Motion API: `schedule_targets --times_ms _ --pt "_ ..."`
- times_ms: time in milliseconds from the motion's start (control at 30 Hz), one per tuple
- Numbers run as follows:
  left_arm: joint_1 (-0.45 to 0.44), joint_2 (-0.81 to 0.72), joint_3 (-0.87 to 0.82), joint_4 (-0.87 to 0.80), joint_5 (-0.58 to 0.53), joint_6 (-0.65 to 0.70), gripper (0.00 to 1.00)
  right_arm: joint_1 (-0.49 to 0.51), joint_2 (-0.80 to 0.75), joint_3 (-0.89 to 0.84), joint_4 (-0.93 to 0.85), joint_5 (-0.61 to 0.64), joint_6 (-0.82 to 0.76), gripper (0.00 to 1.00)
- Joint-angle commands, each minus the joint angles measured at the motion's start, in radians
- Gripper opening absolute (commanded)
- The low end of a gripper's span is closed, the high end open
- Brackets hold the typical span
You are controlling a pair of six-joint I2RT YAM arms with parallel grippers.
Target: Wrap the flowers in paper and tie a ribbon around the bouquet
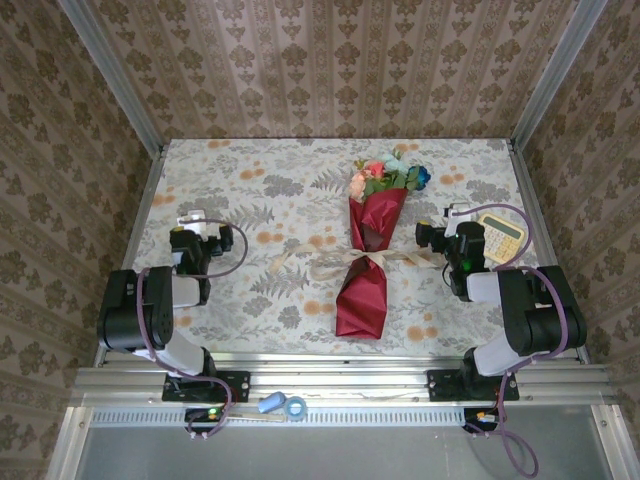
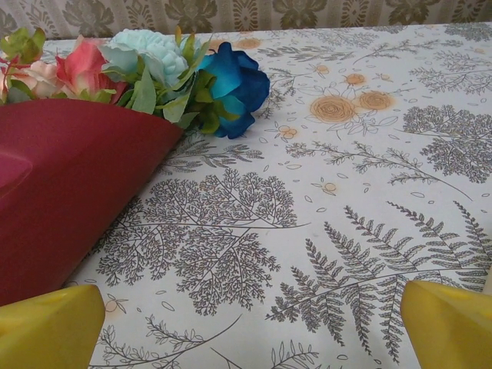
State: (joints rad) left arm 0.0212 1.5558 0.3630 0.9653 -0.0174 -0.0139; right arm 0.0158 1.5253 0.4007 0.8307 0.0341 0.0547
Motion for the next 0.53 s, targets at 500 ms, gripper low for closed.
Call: schedule_targets --times_ms 500 --pt "0.006 -0.004 0.007 -0.011 0.024 0.021 1.00 0.006 0.007 0.001 0.036 0.031 -0.032 1.00"
